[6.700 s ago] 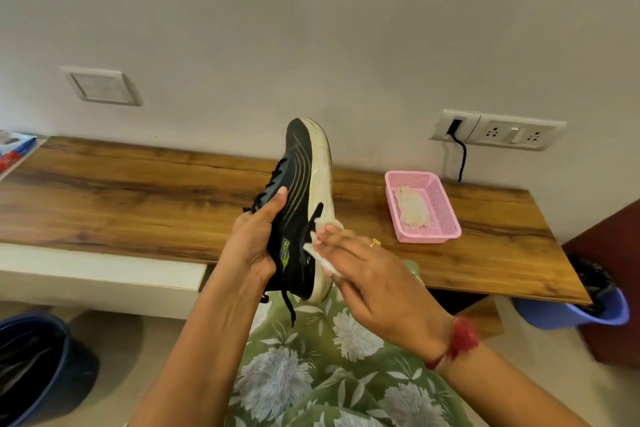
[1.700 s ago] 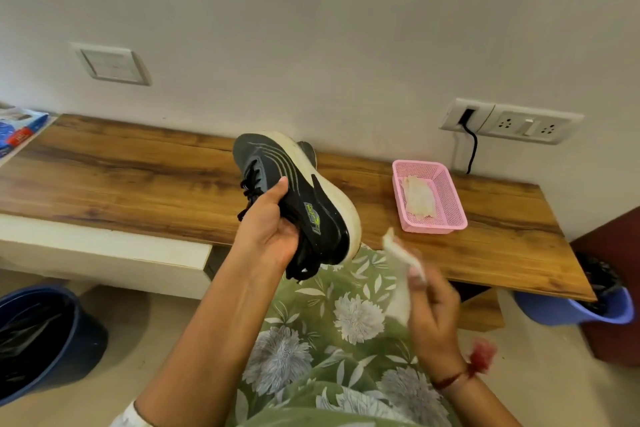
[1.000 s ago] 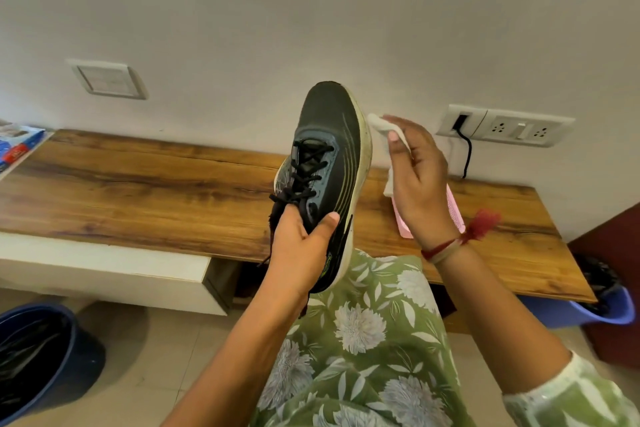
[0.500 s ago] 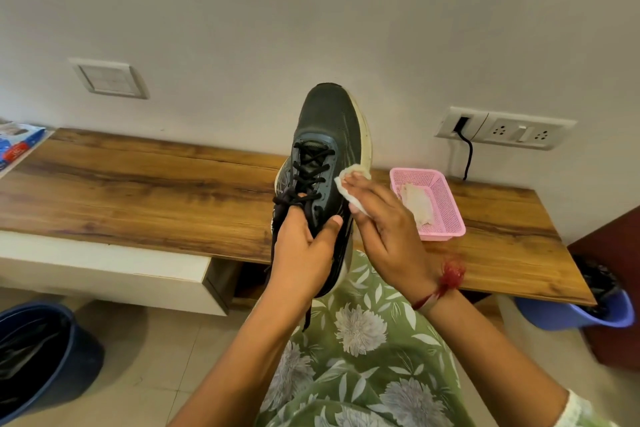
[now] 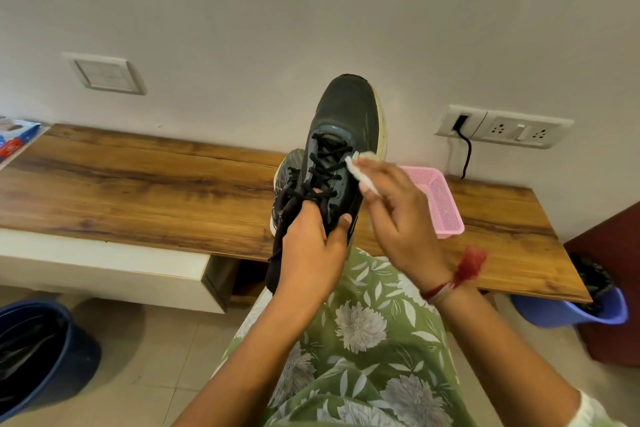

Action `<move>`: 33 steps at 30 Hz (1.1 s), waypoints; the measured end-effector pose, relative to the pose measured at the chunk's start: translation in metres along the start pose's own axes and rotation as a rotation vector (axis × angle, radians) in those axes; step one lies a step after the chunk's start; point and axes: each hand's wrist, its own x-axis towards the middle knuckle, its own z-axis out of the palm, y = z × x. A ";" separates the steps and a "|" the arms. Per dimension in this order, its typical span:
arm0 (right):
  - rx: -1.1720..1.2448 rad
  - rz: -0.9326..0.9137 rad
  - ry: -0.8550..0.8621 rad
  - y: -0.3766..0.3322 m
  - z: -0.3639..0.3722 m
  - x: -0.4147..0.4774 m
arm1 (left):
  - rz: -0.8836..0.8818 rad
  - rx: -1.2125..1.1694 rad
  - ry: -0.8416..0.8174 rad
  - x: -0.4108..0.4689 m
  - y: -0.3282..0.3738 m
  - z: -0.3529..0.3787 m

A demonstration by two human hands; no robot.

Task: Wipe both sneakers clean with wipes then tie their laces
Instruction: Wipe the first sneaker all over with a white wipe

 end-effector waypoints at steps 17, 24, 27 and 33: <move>0.058 -0.019 0.106 -0.007 0.008 -0.010 | 0.184 0.142 -0.004 0.001 0.003 0.002; 0.223 -0.104 0.040 -0.010 0.012 -0.036 | 0.262 0.380 0.040 0.005 0.000 -0.006; 0.357 -0.059 -0.086 -0.006 0.007 -0.037 | 0.212 0.277 0.049 0.007 -0.005 -0.003; 1.242 0.692 0.084 -0.003 -0.015 -0.034 | -0.380 -0.624 -0.054 0.028 -0.010 -0.005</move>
